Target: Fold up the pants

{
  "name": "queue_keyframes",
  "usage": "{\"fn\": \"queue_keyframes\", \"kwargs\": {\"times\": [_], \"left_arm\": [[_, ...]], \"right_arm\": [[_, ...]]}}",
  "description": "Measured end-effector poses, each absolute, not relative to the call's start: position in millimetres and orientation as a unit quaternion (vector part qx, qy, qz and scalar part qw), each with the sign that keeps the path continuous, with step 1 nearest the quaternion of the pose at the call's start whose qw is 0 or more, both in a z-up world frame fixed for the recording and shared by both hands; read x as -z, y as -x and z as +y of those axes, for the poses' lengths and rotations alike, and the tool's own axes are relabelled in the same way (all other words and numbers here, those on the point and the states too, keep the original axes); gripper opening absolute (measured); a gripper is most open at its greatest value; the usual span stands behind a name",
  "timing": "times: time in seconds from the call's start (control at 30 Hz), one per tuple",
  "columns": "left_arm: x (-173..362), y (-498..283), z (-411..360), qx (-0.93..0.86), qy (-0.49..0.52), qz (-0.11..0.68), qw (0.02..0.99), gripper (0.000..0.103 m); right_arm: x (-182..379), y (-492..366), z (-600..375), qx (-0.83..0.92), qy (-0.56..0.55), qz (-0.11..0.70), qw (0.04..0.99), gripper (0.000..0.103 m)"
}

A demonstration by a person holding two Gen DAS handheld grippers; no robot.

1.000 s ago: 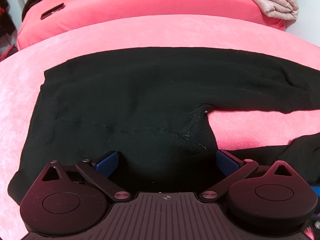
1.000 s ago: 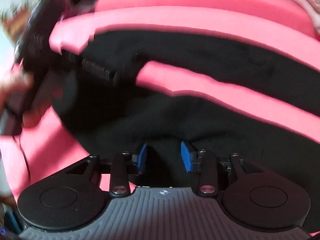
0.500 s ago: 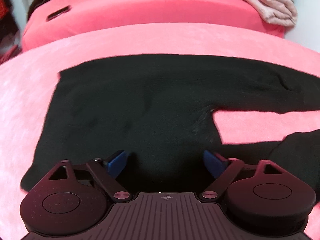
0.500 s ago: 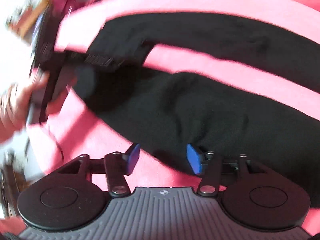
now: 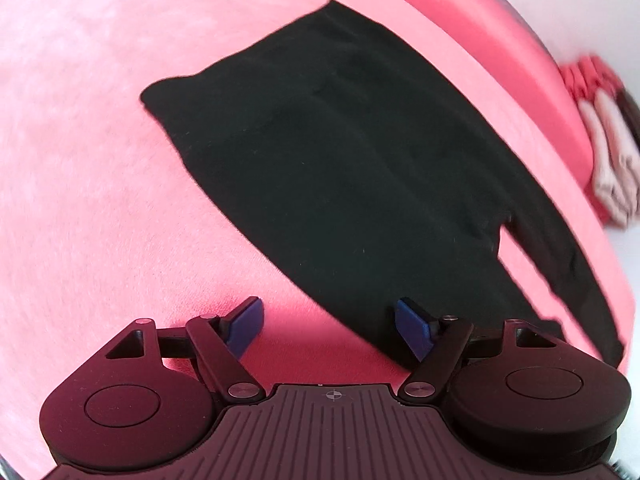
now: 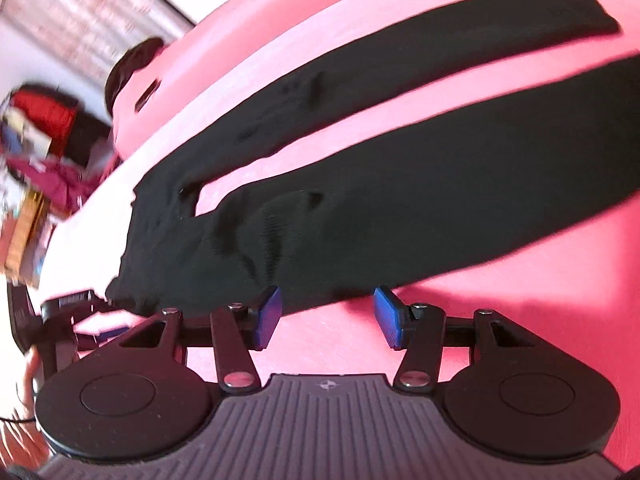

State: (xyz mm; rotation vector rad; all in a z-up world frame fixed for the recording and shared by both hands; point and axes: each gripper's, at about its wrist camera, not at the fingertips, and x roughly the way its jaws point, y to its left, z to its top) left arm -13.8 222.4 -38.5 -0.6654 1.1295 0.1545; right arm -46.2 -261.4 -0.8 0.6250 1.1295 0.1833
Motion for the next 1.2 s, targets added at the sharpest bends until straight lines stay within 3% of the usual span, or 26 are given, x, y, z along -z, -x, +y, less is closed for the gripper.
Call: {"fn": "queue_keyframes", "kwargs": {"times": [0.73, 1.0, 1.07, 1.13, 1.2], "left_arm": [[60, 0, 250, -0.077, 0.44, 0.461, 0.766, 0.103], [55, -13, 243, -0.073, 0.419, 0.459, 0.78, 0.103], [54, -17, 245, -0.068, 0.419, 0.46, 0.78, 0.093], [52, -19, 247, -0.07, 0.415, 0.459, 0.782, 0.082], [49, -22, 248, -0.067, 0.409, 0.461, 0.785, 0.083]], "right_arm": [[13, 71, -306, 0.017, -0.384, 0.471, 0.794, 0.055], [29, 62, -321, 0.051, -0.429, 0.443, 0.786, 0.051], [31, 59, -323, 0.053, -0.431, 0.438, 0.787, 0.05], [31, 59, -325, 0.055, -0.431, 0.439, 0.787, 0.043], [32, 61, -329, 0.063, -0.427, 0.442, 0.787, 0.025]]}}
